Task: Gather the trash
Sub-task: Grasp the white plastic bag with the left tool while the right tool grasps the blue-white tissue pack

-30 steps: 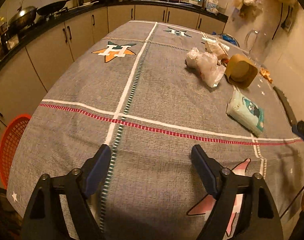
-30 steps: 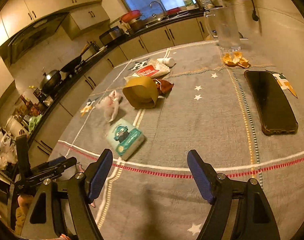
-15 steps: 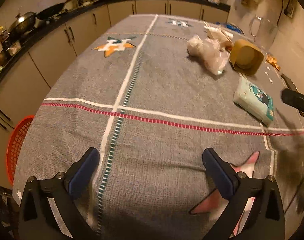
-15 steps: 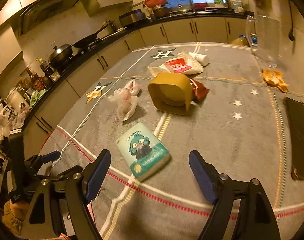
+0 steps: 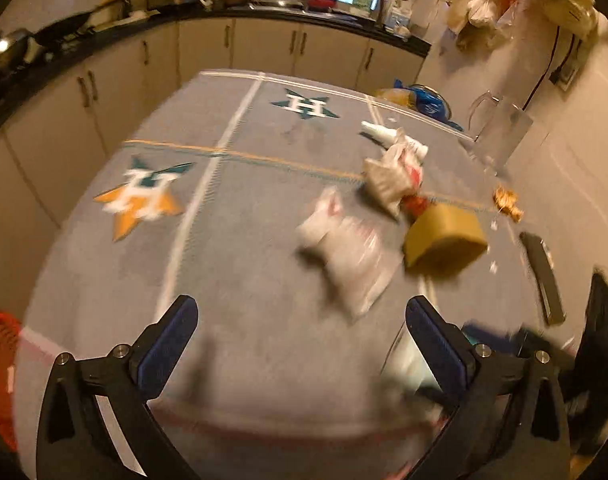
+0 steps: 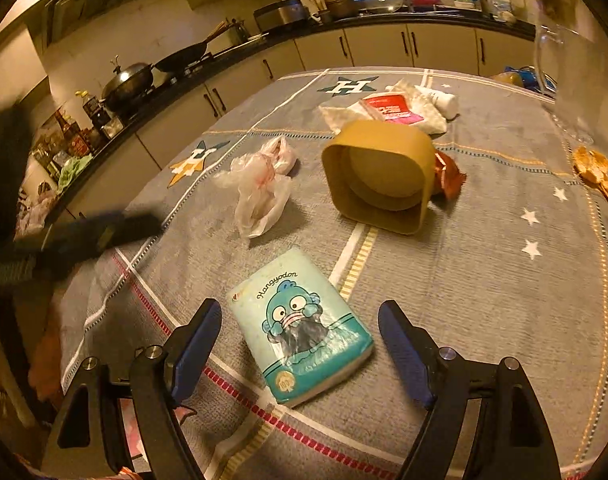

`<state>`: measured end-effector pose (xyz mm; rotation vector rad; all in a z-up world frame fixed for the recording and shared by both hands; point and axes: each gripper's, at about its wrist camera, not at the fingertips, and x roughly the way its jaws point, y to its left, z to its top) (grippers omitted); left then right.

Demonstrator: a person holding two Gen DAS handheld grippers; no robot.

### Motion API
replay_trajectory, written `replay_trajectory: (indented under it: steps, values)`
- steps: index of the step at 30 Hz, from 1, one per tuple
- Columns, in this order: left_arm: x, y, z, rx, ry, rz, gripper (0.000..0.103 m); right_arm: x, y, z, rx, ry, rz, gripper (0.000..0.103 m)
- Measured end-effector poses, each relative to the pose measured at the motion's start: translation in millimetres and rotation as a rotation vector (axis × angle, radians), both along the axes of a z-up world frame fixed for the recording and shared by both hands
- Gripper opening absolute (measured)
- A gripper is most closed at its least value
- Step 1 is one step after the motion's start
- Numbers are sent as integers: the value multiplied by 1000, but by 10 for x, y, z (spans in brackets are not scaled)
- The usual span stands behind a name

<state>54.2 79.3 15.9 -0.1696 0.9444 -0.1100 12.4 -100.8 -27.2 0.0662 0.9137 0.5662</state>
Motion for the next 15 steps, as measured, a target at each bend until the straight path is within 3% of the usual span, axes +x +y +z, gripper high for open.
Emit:
replay_trajectory:
  steps: [3, 7, 9, 10, 12, 15]
  values:
    - [321, -104, -83, -33, 29, 0, 103, 5, 19, -19, -11, -7, 4, 84]
    - [584, -246, -199, 3, 55, -6, 102, -4, 13, -25, -17, -19, 9, 78]
    - [634, -299, -276, 14, 68, -20, 91, -24, 17, -25, -27, -27, 10, 69]
    - [641, -317, -327, 17, 83, -33, 68, -27, 21, -26, -35, -33, 11, 67]
    - [605, -359, -313, 75, 58, -25, 33, -43, 22, -32, -43, -40, 15, 51]
    - [525, -282, -267, 15, 66, -18, 28, -34, -27, -33, 3, -21, 23, 29]
